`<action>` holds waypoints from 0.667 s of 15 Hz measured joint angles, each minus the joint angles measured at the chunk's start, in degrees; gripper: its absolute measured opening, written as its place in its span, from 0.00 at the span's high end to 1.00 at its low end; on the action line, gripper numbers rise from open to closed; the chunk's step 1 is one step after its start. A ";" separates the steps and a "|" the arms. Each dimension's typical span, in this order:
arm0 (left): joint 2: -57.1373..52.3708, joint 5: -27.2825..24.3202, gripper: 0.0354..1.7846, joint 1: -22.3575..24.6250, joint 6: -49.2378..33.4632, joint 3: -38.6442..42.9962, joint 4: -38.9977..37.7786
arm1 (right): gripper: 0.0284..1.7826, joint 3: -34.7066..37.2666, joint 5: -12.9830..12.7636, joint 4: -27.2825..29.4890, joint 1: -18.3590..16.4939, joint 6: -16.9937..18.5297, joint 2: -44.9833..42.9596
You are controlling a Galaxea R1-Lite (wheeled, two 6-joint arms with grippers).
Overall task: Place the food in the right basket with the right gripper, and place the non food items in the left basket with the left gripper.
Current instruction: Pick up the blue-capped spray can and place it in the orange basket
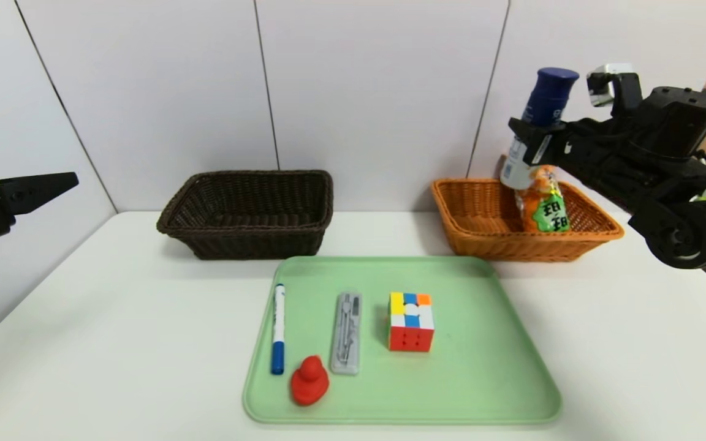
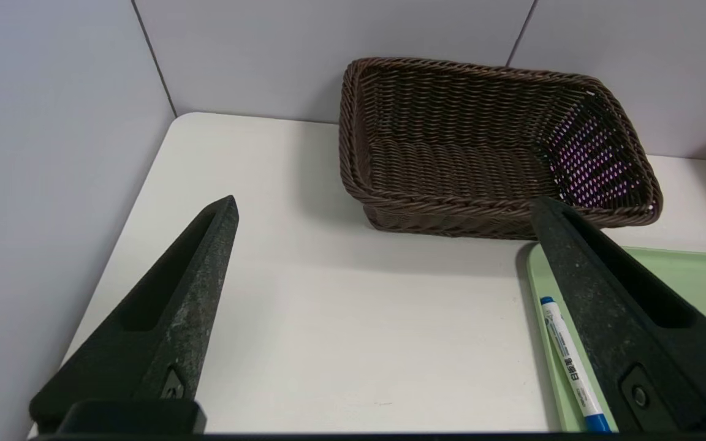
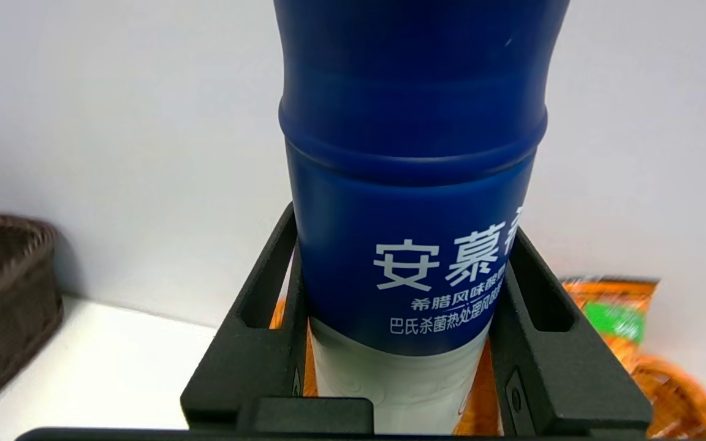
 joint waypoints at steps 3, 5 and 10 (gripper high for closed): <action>-0.39 -0.10 0.06 -0.04 -0.06 0.00 0.09 | 0.56 2.49 0.02 -4.57 0.39 0.23 2.32; -0.77 -0.16 0.06 -0.04 -0.06 0.39 0.09 | 0.56 3.15 0.02 -6.28 0.78 0.12 3.94; -1.68 -0.07 0.06 -0.04 -0.09 2.10 0.12 | 0.56 0.04 -0.09 -0.62 0.72 -0.10 7.67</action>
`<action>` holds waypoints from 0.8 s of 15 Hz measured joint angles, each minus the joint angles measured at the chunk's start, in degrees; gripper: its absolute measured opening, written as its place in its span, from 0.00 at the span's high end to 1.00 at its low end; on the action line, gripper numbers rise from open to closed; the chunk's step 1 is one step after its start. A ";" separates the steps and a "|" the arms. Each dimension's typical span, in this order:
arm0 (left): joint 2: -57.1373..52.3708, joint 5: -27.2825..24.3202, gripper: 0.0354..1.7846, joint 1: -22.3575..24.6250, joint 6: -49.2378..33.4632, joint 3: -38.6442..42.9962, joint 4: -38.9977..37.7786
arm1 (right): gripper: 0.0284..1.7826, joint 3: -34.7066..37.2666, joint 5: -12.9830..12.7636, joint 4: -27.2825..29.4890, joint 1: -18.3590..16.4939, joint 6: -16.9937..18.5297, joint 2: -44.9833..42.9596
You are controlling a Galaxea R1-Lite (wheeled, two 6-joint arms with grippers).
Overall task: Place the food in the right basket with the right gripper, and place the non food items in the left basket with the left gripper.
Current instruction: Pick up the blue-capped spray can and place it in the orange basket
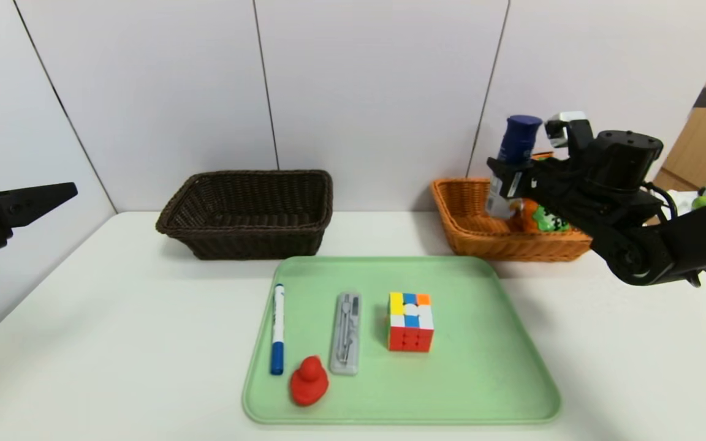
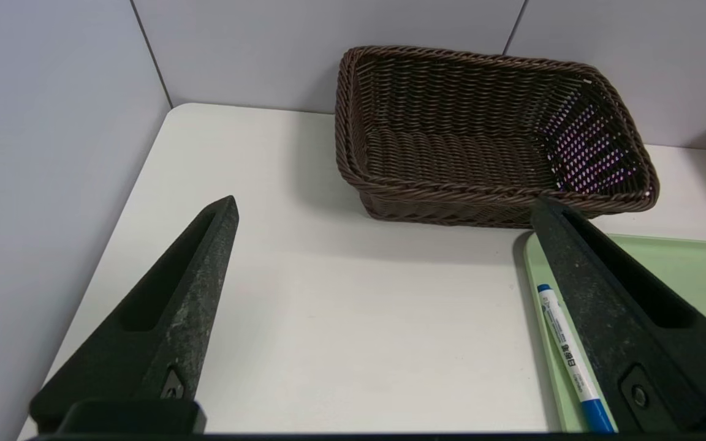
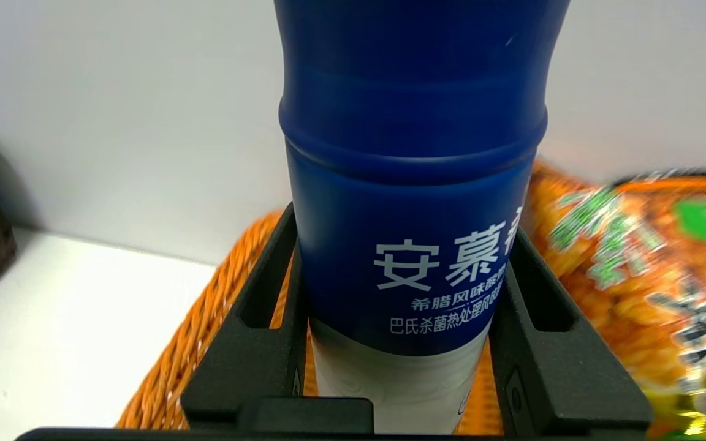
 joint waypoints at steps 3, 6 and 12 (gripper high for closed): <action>-0.38 0.02 0.06 0.00 -0.04 0.57 -0.01 | 0.56 -1.66 -0.09 1.10 0.02 0.00 1.62; -0.46 0.00 0.06 -0.02 -0.11 0.79 -0.01 | 0.56 -2.02 -0.09 1.05 0.11 -0.18 3.63; -0.46 0.05 0.06 0.00 -0.23 0.60 -0.12 | 0.56 -3.73 -0.22 3.11 0.13 -0.21 6.72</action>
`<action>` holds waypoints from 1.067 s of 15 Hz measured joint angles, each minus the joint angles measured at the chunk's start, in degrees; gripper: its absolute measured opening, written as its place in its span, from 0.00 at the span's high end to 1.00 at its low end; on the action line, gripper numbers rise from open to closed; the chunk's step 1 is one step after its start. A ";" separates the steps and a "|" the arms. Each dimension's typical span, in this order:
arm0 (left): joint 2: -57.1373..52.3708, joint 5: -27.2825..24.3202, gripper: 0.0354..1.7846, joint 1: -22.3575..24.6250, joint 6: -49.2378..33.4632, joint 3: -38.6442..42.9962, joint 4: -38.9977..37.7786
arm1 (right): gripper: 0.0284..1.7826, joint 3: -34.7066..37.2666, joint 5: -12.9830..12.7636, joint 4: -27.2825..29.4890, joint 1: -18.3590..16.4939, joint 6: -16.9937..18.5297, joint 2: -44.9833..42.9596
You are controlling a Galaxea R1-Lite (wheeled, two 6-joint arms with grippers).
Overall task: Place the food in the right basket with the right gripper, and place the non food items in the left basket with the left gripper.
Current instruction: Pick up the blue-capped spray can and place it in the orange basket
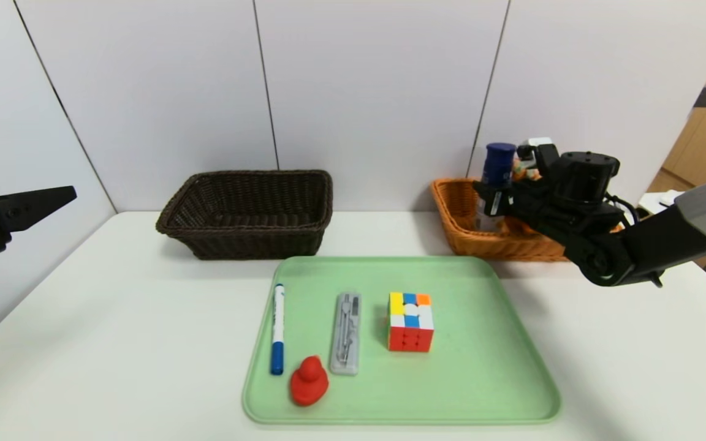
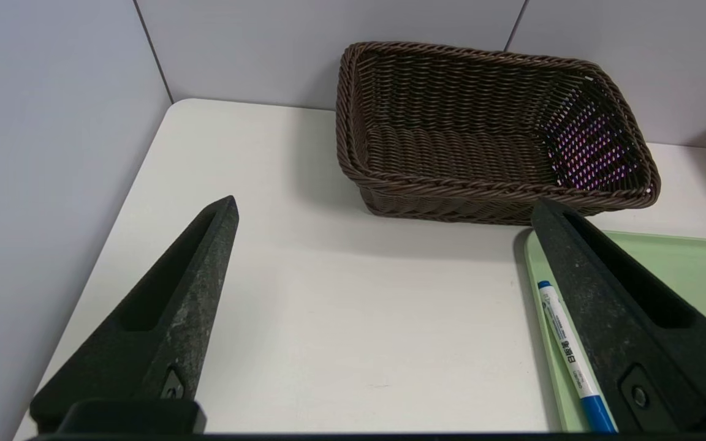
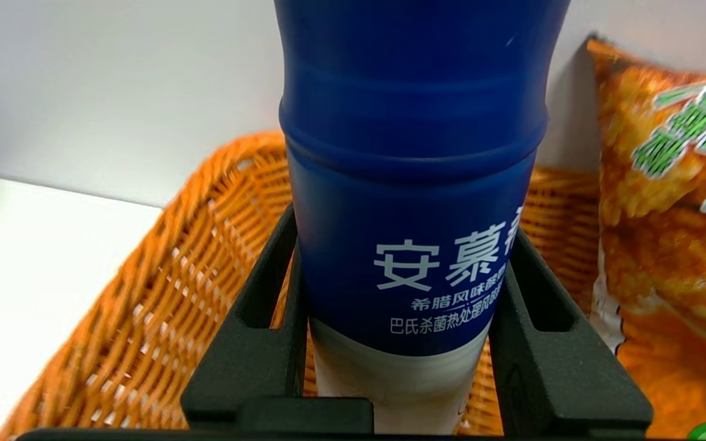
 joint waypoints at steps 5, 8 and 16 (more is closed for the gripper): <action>0.20 0.00 0.06 0.00 -0.11 0.00 0.00 | 0.56 -1.34 -2.16 -0.20 0.00 -0.04 0.80; 0.28 0.02 0.06 0.00 -0.13 -0.07 0.00 | 0.56 -1.93 -2.16 -0.20 0.00 -0.09 0.85; 0.41 0.00 0.06 0.00 -0.11 -0.07 -0.07 | 0.28 -1.87 -3.47 -1.71 -0.02 -0.10 0.52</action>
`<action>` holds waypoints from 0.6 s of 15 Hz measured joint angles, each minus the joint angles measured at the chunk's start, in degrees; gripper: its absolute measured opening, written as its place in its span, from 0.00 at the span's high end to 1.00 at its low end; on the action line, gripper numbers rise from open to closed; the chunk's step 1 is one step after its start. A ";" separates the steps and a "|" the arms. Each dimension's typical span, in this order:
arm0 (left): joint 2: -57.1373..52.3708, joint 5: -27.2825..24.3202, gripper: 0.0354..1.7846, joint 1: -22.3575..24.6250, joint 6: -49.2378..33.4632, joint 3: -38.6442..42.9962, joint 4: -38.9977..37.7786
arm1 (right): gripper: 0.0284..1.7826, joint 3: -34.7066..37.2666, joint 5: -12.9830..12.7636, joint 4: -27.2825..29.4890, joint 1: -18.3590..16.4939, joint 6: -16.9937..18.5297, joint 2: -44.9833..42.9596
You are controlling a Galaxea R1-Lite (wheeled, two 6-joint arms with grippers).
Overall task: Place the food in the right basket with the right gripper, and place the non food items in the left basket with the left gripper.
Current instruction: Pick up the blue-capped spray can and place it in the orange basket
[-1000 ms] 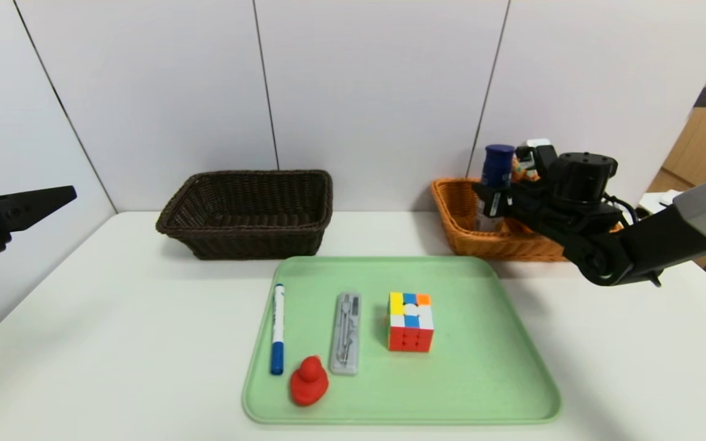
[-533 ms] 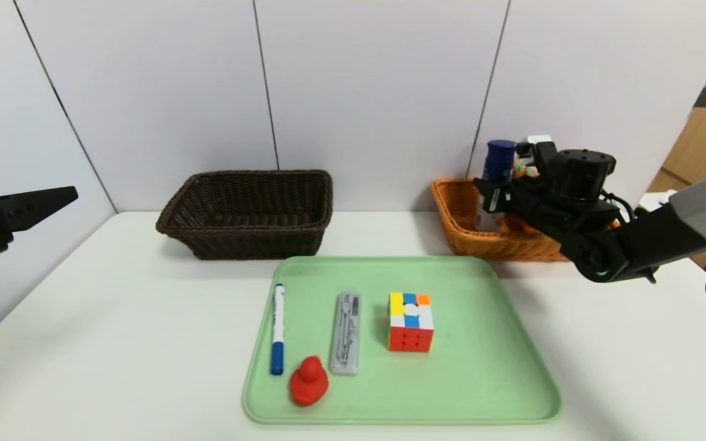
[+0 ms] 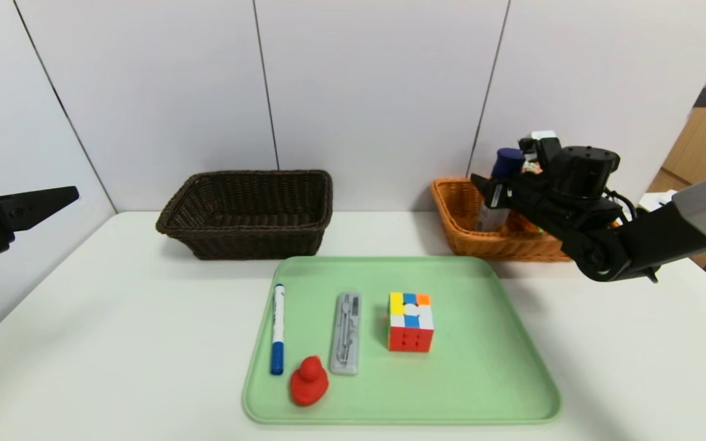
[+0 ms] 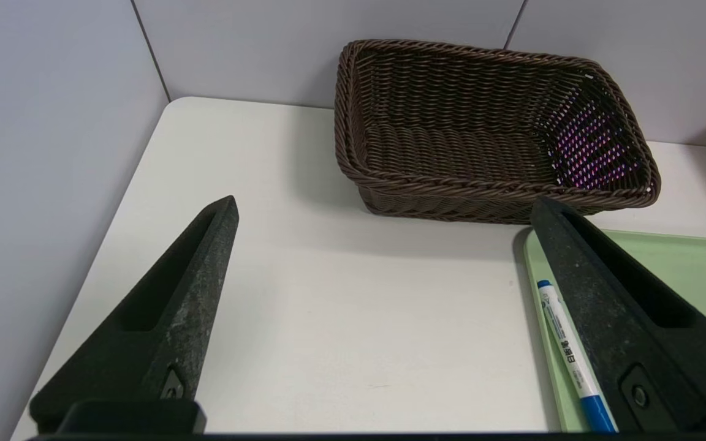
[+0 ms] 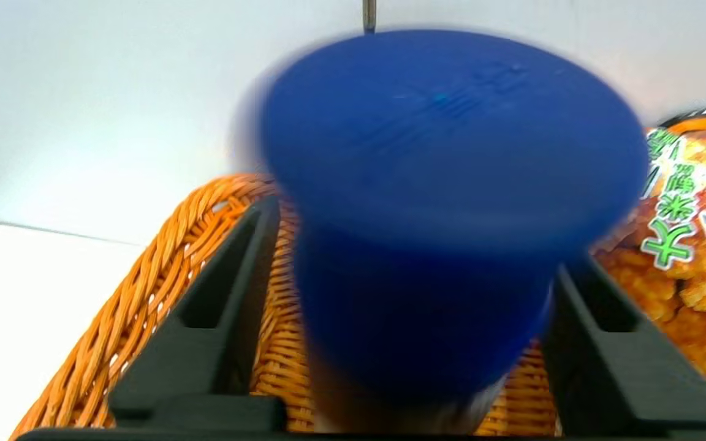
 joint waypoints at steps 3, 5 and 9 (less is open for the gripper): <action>0.00 -0.02 0.06 0.00 0.00 0.02 0.00 | 0.21 0.27 -0.50 0.06 0.02 -0.27 -1.18; 0.00 0.00 0.06 0.00 0.00 0.02 -0.01 | 0.17 1.43 -0.80 0.50 -0.06 -0.74 -4.44; -0.11 0.02 0.06 0.00 -0.07 0.07 0.00 | 0.12 7.44 -0.96 4.55 -0.63 -1.10 -15.85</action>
